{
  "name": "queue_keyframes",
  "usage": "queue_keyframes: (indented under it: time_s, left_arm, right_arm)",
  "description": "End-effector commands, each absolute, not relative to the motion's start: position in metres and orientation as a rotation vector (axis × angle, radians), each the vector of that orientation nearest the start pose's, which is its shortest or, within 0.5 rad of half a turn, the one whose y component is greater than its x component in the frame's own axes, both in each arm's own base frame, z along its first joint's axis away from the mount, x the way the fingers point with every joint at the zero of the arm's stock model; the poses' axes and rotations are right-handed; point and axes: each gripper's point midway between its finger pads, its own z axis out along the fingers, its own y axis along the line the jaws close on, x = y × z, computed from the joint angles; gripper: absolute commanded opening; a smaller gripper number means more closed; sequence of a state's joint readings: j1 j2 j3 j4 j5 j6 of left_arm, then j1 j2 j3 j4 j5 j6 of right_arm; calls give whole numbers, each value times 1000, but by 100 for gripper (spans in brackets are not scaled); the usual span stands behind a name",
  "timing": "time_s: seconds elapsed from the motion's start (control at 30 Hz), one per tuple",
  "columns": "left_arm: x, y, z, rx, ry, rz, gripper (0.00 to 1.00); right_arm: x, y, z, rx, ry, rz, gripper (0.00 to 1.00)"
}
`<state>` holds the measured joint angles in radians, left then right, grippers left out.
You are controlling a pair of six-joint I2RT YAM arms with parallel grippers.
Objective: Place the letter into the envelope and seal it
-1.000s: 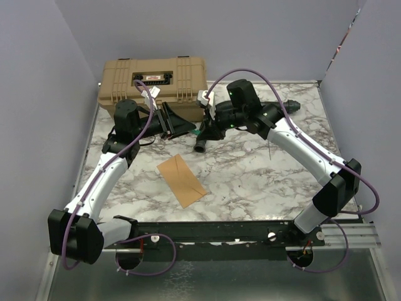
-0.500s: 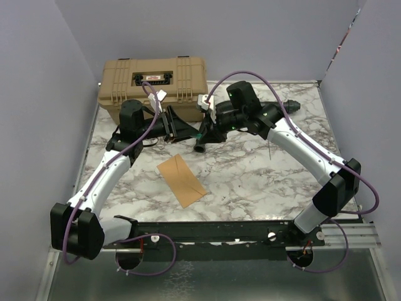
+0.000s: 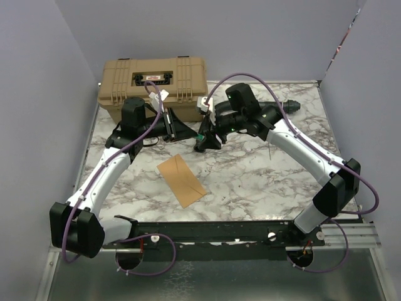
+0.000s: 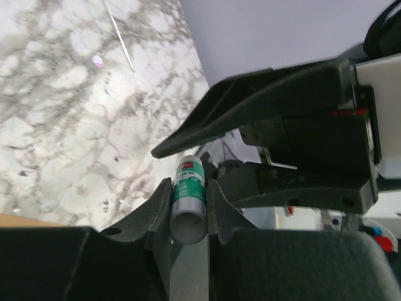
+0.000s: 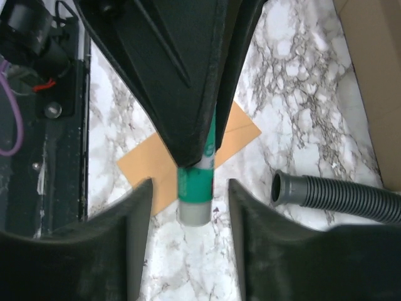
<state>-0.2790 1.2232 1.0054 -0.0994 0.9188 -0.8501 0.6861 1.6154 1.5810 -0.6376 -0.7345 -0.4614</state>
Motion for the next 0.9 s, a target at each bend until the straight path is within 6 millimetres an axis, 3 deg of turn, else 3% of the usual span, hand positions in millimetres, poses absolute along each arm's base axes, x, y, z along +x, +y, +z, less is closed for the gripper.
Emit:
queue_keyframes:
  time_s: [0.0, 0.1, 0.2, 0.33, 0.47, 0.57, 0.67, 0.87]
  left_arm:
    - [295, -219, 279, 50, 2136, -1243, 0]
    - [318, -188, 257, -117, 2180, -963, 0]
    - [328, -148, 236, -250, 2185, -683, 0]
    - [326, -109, 218, -363, 2169, -443, 0]
    - [322, -103, 208, -383, 2179, -408, 0]
    - [322, -105, 204, -379, 2193, -414, 0]
    - [321, -105, 201, -379, 2202, -416, 0]
    - [320, -108, 199, -358, 2214, -430, 0]
  right_arm:
    - [272, 344, 273, -1408, 1658, 875, 58]
    - [284, 339, 273, -1285, 1760, 823, 60]
    - [299, 329, 265, -1070, 1882, 754, 60]
    - [332, 287, 233, -665, 2061, 518, 69]
    - [362, 216, 171, -241, 2362, 294, 70]
    - [364, 165, 125, 29, 2585, 234, 62]
    - [366, 148, 94, 93, 2668, 211, 59]
    - [372, 142, 54, 86, 2755, 117, 57]
